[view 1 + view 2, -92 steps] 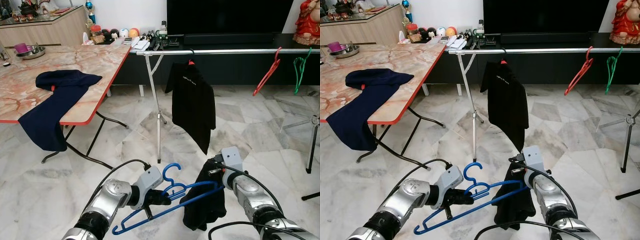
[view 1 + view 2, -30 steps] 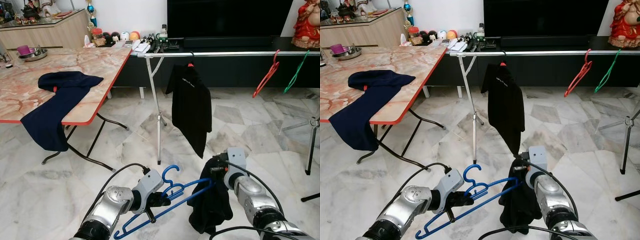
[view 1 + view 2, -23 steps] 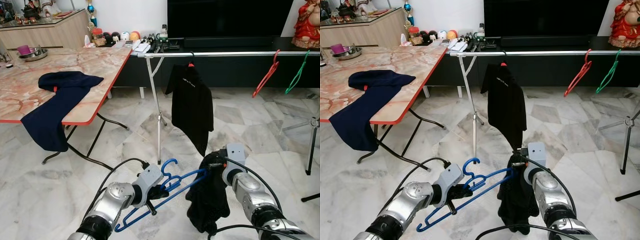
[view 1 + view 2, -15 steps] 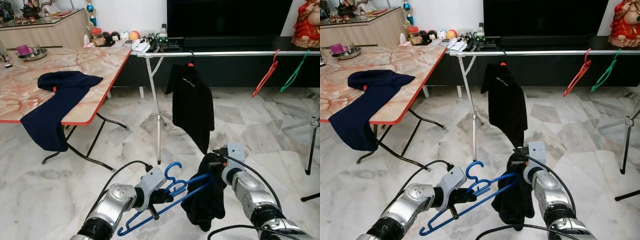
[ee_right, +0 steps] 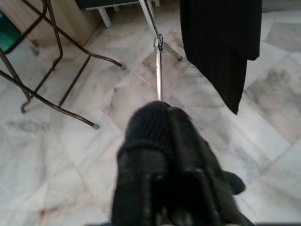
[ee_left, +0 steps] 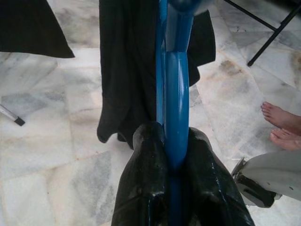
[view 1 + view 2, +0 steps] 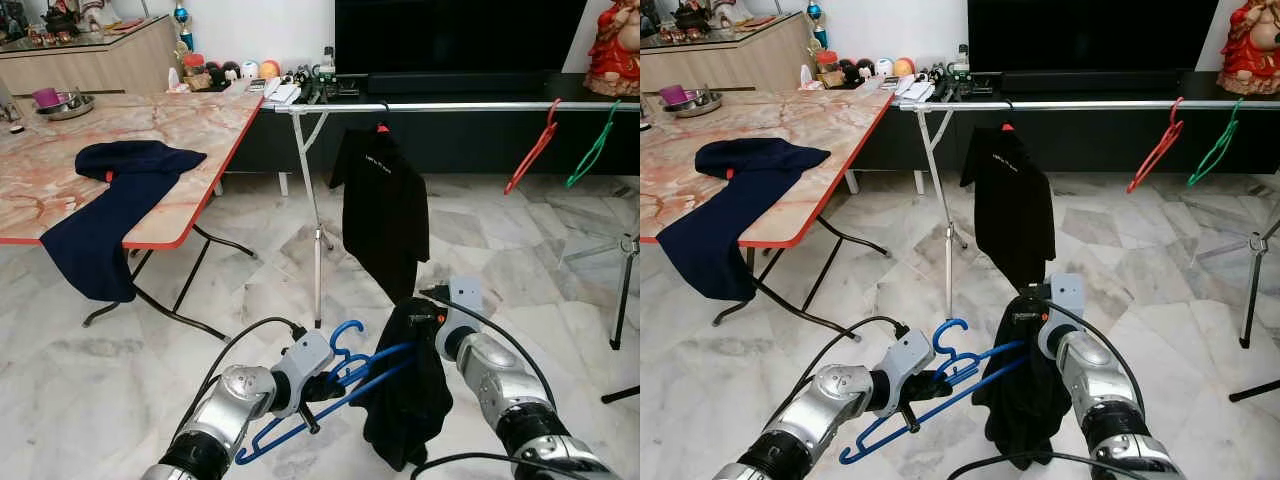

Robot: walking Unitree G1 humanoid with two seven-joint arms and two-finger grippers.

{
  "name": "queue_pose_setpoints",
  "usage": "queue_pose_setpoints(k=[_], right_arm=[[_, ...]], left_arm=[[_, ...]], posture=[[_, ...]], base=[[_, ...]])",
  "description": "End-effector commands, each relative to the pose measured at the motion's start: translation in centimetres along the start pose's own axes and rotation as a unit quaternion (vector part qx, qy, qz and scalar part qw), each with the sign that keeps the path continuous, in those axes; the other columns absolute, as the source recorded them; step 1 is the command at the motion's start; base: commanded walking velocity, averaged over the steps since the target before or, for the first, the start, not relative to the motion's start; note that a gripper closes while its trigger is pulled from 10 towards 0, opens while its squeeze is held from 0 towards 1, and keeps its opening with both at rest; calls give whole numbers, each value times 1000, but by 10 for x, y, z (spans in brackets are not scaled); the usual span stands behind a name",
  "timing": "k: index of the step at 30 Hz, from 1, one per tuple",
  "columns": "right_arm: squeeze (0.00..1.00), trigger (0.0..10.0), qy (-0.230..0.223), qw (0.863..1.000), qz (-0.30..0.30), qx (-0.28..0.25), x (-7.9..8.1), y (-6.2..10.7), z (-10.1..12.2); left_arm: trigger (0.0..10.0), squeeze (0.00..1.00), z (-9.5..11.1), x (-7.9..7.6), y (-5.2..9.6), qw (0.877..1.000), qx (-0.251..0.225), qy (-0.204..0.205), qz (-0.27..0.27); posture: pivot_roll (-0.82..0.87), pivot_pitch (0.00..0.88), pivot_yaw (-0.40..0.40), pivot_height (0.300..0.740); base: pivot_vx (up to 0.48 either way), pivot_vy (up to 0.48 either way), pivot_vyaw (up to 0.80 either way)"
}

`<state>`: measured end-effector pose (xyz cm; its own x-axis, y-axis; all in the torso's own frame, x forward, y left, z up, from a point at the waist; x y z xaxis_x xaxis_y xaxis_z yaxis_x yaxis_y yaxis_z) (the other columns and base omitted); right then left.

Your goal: Hang hanger

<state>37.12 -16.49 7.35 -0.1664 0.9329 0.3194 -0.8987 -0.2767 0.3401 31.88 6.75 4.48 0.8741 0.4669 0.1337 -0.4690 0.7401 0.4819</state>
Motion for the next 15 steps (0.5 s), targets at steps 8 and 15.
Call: queue_pose_setpoints(k=[8, 15], right_arm=[[0, 10000, 45, 995, 79, -39, 29, 5, 24], [0, 10000, 113, 981, 152, -47, 55, 20, 37]], left_arm=[[10000, 0, 3, -2, -2, 1000, -8, -4, -19], [10000, 0, 7, 2, -3, 1000, -16, -2, -3]], posture=[[-22, 40, 25, 740], [-32, 48, 24, 740]], base=[[0, 0, 0], [0, 0, 0]])
Point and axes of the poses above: a point about 5 cm out from each wrist's last joint towards the gripper, its own y axis pointing back from the gripper into the wrist, its own z axis along the axis of the wrist's last joint, x = y × z, the point moved 2 cm from there along -y, pointing out of the wrist towards the gripper, and after that the axes turned 7 degrees about -y, right-handed, at the moved point
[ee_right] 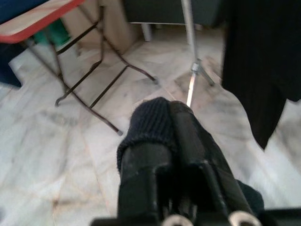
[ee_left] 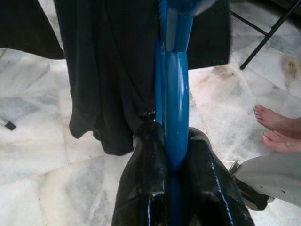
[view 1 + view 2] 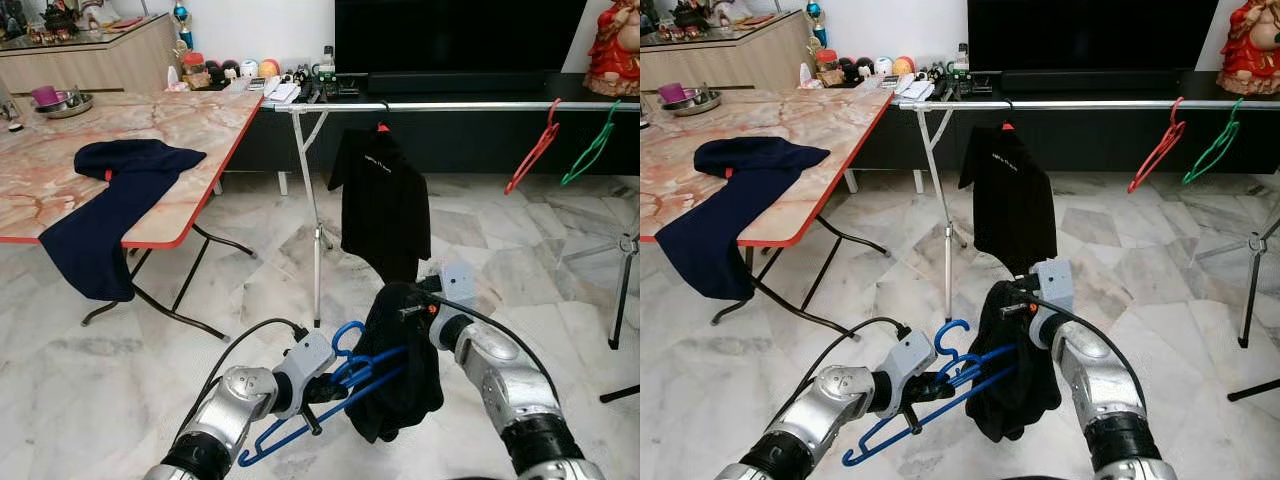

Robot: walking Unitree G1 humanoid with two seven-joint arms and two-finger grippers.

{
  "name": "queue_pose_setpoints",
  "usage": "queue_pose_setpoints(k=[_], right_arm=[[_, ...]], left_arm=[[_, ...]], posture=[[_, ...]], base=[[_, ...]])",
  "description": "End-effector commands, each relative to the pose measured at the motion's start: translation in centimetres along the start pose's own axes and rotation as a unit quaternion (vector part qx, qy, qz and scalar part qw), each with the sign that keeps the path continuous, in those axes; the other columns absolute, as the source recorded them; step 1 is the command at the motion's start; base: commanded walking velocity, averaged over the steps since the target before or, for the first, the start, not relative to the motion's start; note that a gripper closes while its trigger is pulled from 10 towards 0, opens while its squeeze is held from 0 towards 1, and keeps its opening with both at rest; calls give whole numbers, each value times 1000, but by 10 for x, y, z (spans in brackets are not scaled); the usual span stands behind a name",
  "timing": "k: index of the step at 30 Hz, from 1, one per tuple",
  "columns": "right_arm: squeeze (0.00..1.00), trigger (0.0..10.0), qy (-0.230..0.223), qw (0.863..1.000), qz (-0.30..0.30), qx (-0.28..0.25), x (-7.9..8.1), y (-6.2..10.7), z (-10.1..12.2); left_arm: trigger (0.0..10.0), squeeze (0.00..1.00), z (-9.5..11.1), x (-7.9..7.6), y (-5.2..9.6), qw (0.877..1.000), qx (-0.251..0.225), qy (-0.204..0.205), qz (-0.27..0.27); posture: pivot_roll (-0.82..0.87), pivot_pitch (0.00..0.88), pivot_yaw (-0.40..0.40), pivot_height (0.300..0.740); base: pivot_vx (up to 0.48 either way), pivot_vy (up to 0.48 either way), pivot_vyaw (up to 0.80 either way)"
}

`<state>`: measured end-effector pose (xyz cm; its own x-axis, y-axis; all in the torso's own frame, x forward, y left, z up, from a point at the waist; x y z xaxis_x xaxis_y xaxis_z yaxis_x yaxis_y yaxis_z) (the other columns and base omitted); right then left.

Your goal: Hang hanger

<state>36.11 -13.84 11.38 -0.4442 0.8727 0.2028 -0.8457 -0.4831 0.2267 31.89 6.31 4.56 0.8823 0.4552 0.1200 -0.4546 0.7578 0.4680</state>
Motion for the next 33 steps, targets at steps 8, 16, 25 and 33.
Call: queue_pose_setpoints(k=[8, 16, 25, 33], right_arm=[[0, 10000, 42, 996, 75, -23, 31, 7, 20], [0, 10000, 17, 998, -53, 16, -13, 17, -2], [0, 10000, 23, 1000, 17, -11, 9, 18, 7], [0, 10000, 69, 987, 137, -52, 47, 23, 29]], left_arm=[[10000, 0, 12, 10, -4, 999, -18, -7, 45], [10000, 0, 10, 14, -2, 998, -14, -10, 62], [10000, 0, 8, 18, 0, 998, -14, -6, 69], [10000, 0, 16, 9, -6, 999, -35, 3, 39]], posture=[[-36, 46, 25, 740], [-30, 42, 25, 740], [-32, 32, 27, 740], [-37, 36, 25, 740]], base=[[0, 0, 0], [0, 0, 0], [0, 0, 0], [0, 0, 0]])
Point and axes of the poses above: a point about 5 cm out from each wrist's last joint towards the gripper, its own y axis pointing back from the gripper into the wrist, its own z axis along the axis of the wrist's last joint, x = y × z, the point moved 2 cm from there along -y, pointing out of the wrist towards the gripper, and after that the axes turned 7 degrees about -y, right-handed, at the moved point
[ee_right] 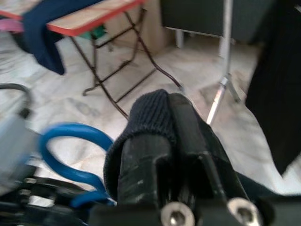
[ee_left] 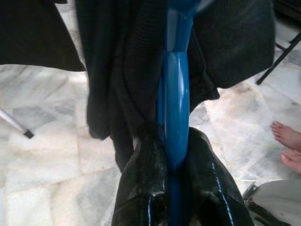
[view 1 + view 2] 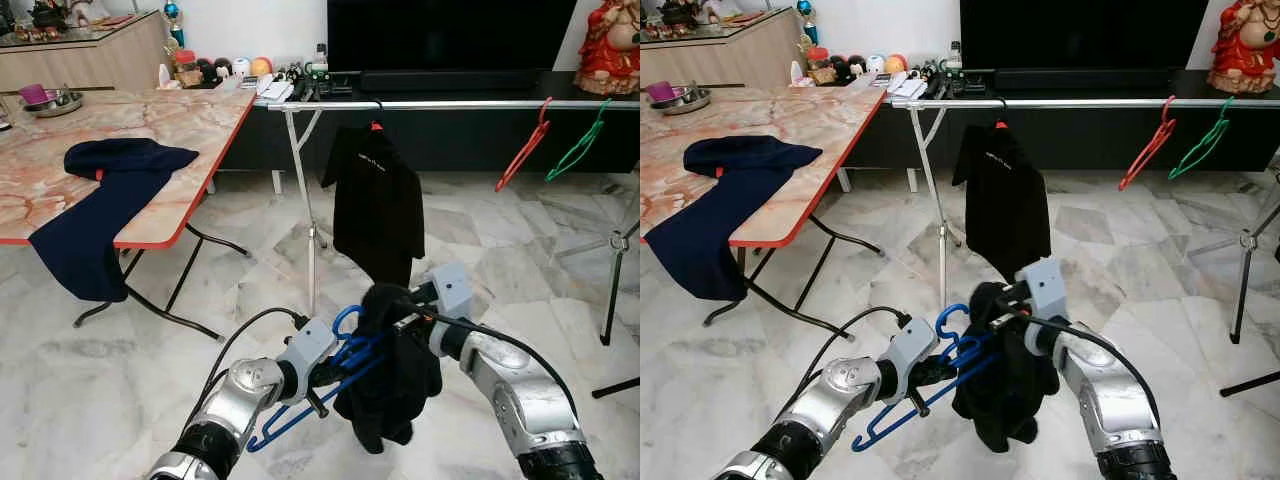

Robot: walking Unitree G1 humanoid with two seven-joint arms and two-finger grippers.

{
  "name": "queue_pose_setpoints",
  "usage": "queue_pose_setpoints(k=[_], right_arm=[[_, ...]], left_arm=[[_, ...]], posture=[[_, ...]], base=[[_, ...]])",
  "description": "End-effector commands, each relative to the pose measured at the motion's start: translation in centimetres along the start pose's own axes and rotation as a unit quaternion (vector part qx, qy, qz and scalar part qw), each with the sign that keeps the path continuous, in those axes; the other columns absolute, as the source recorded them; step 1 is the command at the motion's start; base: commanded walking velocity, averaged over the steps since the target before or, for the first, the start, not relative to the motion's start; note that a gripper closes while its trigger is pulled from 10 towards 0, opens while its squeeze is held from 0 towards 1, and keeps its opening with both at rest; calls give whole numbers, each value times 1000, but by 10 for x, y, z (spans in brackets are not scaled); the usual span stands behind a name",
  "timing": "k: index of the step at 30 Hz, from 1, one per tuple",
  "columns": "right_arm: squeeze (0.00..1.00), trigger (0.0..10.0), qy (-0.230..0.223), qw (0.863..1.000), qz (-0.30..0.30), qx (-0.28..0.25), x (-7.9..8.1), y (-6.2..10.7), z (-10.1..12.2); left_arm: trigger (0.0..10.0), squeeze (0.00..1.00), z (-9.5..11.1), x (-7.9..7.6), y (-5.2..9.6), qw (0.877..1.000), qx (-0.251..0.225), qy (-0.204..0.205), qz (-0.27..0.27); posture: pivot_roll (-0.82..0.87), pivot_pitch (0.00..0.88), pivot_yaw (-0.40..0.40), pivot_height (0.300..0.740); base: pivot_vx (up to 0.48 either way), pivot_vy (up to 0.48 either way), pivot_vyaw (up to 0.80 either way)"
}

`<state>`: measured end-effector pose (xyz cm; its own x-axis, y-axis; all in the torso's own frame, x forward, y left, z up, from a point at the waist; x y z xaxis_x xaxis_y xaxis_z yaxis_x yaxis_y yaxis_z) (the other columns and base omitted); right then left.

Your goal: Hang hanger

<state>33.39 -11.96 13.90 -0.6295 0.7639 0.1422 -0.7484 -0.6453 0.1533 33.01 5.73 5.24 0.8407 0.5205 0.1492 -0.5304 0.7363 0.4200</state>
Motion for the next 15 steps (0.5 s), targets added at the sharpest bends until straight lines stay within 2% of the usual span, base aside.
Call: queue_pose_setpoints(k=[1, 10, 14, 15], right_arm=[[0, 10000, 31, 997, 56, -35, 17, 2, 18], [0, 10000, 55, 989, 132, -40, 36, 13, 19], [0, 10000, 54, 991, 114, -38, 30, 16, 17], [0, 10000, 52, 994, 92, -37, 23, 17, 16]], left_arm=[[10000, 0, 7, 0, -1, 1000, -18, 3, -3], [10000, 0, 17, -2, -3, 998, -51, 30, -7], [10000, 0, 23, 2, -3, 997, -69, 42, 5], [10000, 0, 24, 4, -2, 996, -72, 43, 10]], posture=[[-37, 36, 25, 740], [-42, 45, 25, 740], [-45, 46, 25, 740], [-43, 46, 24, 740]], base=[[0, 0, 0], [0, 0, 0], [0, 0, 0], [0, 0, 0]])
Point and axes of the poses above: a point about 5 cm out from each wrist's last joint towards the gripper, its own y axis pointing back from the gripper into the wrist, its own z axis along the axis of the wrist's last joint, x = y × z, the point moved 2 cm from there along -y, pointing out of the wrist towards the gripper, and after that the axes turned 7 degrees about -y, right-handed, at the moved point
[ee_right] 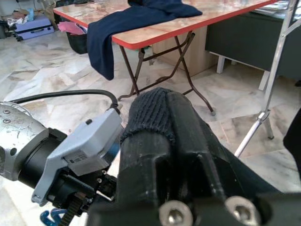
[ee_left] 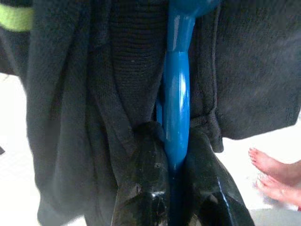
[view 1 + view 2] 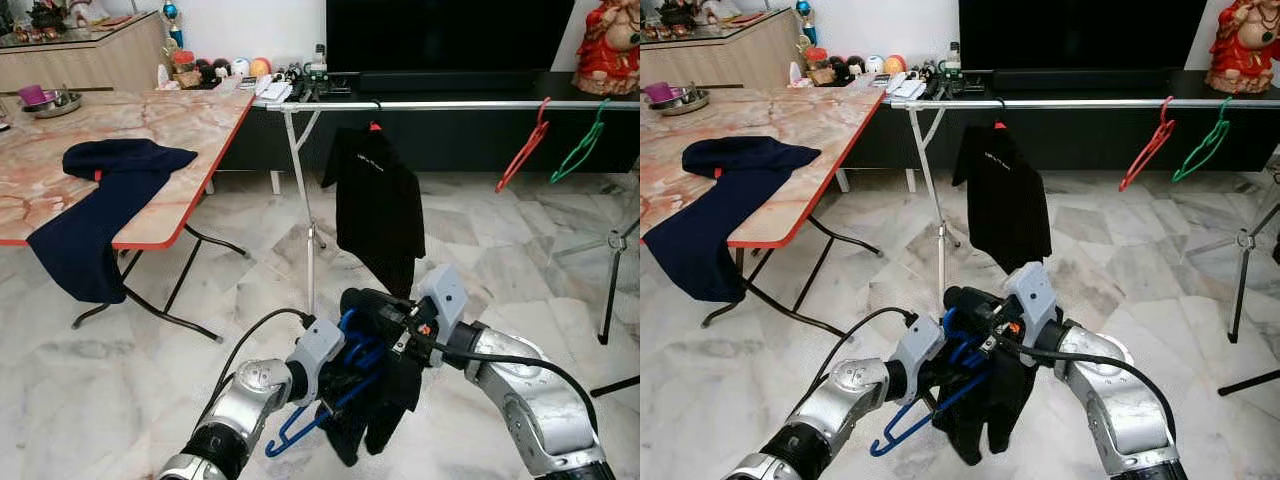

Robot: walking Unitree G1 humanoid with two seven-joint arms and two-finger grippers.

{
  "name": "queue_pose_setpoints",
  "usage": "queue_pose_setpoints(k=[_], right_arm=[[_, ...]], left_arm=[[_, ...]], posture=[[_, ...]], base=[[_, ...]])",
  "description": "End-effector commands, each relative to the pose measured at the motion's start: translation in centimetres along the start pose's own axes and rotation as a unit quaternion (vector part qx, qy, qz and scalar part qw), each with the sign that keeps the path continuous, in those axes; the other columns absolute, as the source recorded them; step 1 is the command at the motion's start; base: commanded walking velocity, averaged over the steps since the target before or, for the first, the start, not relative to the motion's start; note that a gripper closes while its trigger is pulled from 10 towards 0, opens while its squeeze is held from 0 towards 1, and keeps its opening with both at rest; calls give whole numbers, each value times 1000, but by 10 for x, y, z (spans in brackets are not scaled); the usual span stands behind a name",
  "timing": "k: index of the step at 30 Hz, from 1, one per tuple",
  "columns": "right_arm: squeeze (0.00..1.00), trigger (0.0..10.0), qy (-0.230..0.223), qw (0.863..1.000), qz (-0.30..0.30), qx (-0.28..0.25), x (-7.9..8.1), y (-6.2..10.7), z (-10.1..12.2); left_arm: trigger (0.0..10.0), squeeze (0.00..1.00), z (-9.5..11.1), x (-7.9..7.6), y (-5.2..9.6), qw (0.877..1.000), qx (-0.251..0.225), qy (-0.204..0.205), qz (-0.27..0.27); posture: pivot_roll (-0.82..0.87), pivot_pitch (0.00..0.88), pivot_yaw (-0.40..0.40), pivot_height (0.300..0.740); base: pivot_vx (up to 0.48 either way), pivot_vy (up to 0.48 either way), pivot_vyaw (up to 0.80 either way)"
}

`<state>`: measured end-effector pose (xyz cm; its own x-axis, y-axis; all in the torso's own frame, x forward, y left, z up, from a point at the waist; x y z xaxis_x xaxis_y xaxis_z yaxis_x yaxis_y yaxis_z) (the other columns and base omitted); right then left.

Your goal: Hang hanger

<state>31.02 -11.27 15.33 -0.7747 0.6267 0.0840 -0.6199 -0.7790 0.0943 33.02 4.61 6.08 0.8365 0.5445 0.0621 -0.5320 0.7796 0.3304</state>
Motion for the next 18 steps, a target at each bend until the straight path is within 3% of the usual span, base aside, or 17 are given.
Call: queue_pose_setpoints(k=[1, 9, 12, 18], right_arm=[[0, 10000, 8, 1000, -22, -15, -6, 3, 6], [0, 10000, -17, 993, -119, -11, -36, 15, 1], [0, 10000, -17, 992, -121, -12, -36, 15, 1], [0, 10000, -22, 998, -56, -5, -16, 7, -2]], left_arm=[[10000, 0, 12, 8, 2, 1000, -25, -2, 16], [10000, 0, 8, 8, 5, 1000, -22, 3, 14], [10000, 0, 8, 7, 4, 1000, -22, 3, 13], [10000, 0, 11, 8, 4, 1000, -27, 4, 13]], posture=[[-42, 46, 23, 740], [-46, 48, 23, 740], [-44, 47, 23, 740], [-41, 43, 24, 740]], base=[[0, 0, 0], [0, 0, 0], [0, 0, 0], [0, 0, 0]])
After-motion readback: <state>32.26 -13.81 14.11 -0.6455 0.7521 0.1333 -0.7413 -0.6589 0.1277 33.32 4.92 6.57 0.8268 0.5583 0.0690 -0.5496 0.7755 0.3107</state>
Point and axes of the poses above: a point about 5 cm out from each wrist's last joint towards the gripper, its own y axis pointing back from the gripper into the wrist, its own z axis along the axis of the wrist's last joint, x = y × z, the point moved 2 cm from there along -y, pointing out of the wrist towards the gripper, and after that the axes turned 7 degrees about -y, right-handed, at the moved point
